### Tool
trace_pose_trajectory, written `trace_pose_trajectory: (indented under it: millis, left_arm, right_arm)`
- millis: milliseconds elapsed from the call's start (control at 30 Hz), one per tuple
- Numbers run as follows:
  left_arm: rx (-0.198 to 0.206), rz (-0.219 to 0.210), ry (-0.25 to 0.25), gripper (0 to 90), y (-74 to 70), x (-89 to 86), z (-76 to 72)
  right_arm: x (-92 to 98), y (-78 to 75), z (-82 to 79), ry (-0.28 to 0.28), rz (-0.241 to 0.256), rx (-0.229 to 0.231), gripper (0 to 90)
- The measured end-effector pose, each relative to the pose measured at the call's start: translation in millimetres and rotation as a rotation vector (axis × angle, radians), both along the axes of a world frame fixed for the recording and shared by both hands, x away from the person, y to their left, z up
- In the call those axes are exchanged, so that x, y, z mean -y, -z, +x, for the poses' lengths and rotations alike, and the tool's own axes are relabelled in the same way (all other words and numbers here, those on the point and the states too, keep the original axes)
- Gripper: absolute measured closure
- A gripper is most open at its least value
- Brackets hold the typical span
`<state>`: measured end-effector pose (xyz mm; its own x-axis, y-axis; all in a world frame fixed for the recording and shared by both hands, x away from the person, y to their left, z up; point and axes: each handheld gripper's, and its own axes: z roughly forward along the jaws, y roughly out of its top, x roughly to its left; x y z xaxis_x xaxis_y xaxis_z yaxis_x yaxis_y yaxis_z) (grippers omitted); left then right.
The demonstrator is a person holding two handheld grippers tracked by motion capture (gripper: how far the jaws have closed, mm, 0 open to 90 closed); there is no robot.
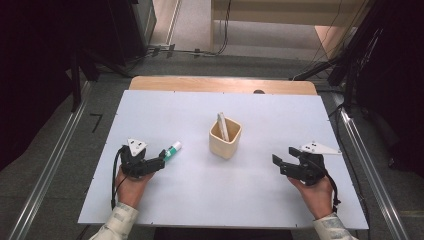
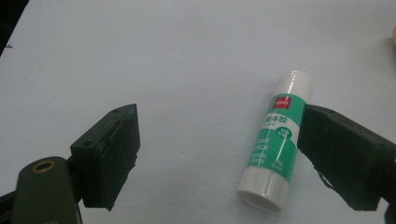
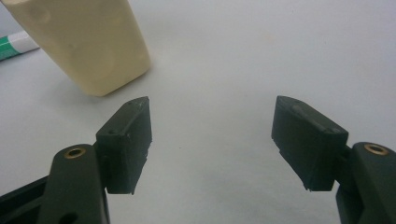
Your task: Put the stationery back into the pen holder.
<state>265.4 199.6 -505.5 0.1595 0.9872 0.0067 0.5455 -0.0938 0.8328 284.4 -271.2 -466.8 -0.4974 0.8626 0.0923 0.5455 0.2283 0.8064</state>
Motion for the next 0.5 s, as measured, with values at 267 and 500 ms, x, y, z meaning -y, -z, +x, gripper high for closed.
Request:
trace_pose_trajectory:
  millis: [267, 500]
  left_arm:
    - [-0.010, 0.009, 0.010, 14.2, 1.8, 2.2, 3.0]
    - [-0.020, 0.006, 0.022, 14.2, 3.6, 3.6, 5.7]
  right_arm:
    - [4.2, 1.5, -1.1, 0.010, -0.007, -0.002, 27.2]
    - [8.9, 2.5, -0.6, 0.022, -0.007, -0.007, 27.1]
